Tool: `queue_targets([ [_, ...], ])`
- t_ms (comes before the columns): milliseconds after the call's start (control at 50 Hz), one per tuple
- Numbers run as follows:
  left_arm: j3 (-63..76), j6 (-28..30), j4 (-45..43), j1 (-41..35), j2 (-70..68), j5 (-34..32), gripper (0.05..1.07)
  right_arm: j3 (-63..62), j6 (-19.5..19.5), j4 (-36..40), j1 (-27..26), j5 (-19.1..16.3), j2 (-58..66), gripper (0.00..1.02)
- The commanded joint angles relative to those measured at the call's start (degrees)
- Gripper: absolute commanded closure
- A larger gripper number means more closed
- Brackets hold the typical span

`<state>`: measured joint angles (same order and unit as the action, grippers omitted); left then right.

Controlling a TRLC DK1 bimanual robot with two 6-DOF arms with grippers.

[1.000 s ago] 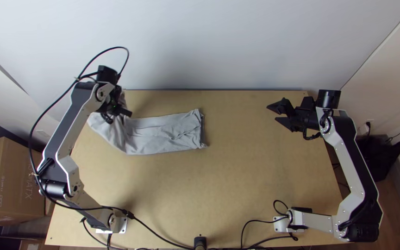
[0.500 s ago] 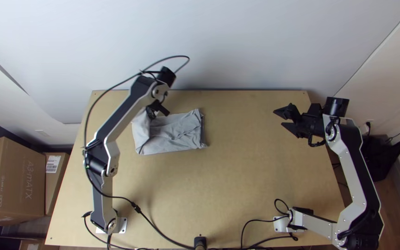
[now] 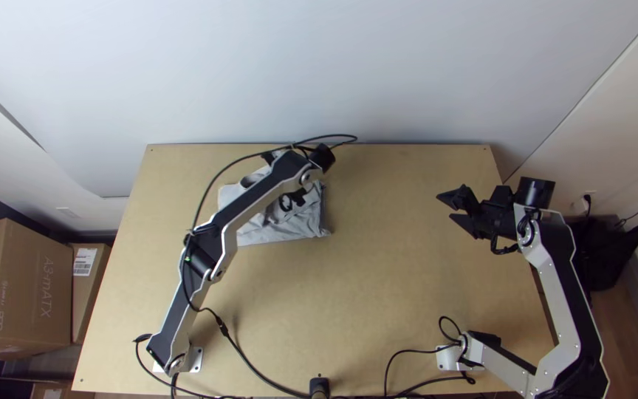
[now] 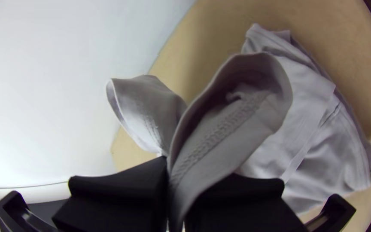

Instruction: Fold the t-shirt

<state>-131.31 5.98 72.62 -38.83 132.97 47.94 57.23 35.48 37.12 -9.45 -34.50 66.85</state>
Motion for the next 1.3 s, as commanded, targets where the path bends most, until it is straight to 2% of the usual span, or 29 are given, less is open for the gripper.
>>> queue_targets([
  [0, -1.5, -0.79, -1.78, -3.01, 4.49, 3.47, 1.05, -3.44, -0.68, -0.47, -0.13, -0.04, -2.6, 0.04],
  [20, -1.5, -0.7, -2.75, -3.36, 5.02, 4.62, 1.04, -4.06, -0.68, -0.47, -0.04, -0.04, -2.95, 0.04],
  [40, -1.67, -0.44, -4.15, -3.71, 5.72, 5.58, 0.98, -4.85, -0.59, -0.47, 0.05, -0.04, -3.57, 0.04],
  [60, -1.94, -0.09, -5.47, -3.97, 6.43, 6.29, 0.83, -5.38, -0.59, -0.47, 0.22, -0.04, -4.01, 0.04],
  [80, -2.02, 0.17, -6.09, -4.41, 7.04, 6.37, 0.62, -6.08, -0.59, -0.47, 0.49, -0.04, -4.62, 0.04],
  [120, -2.11, 1.4, -7.84, -4.94, 8.19, 6.81, 0.1, -7.57, -0.42, -0.47, 1.28, -0.04, -5.94, 0.04],
  [140, -2.2, 2.37, -9.43, -5.38, 8.71, 7.6, 0.08, -8.37, -0.33, -0.47, 1.72, -0.04, -6.56, 0.04],
  [280, -2.64, 4.92, -19.36, -7.31, 9.42, 8.13, 0.1, -13.73, -0.06, -0.91, 4.71, 0.22, -10.25, 0.04],
  [400, -2.73, 6.77, -23.4, -8.54, 7.39, 8.13, 0.1, -16.28, 0.02, -2.93, 8.66, 2.6, -10.78, 0.04],
  [460, -2.73, 7.91, -24.81, -9.16, 5.37, 8.13, 0.1, -16.45, 0.2, -4.6, 10.42, 3.56, -9.54, 0.05],
  [640, -3.08, 10.46, -27.53, -9.51, -1.39, 8.04, 0.1, -14.25, 1.61, -9.61, 15.17, 3.56, -0.67, 0.04],
  [740, -3.08, 10.11, -27.53, -8.63, -5.0, 7.87, 0.1, -10.91, 2.66, -12.08, 18.51, 3.74, 5.75, 0.04],
  [940, -2.73, 7.29, -27.36, -4.94, -12.73, 7.69, 0.1, 1.48, 3.19, -12.16, 26.77, 3.65, 17.53, 0.04],
  [1160, -2.55, 1.76, -18.74, -0.19, -18.09, 5.32, 0.1, 13.96, 3.19, -11.28, 35.03, 3.65, 28.07, 0.05],
  [1280, -2.55, -2.99, -12.5, 3.06, -20.29, 0.4, 0.1, 20.55, 4.15, -10.41, 38.54, 3.65, 33.96, 0.05],
])
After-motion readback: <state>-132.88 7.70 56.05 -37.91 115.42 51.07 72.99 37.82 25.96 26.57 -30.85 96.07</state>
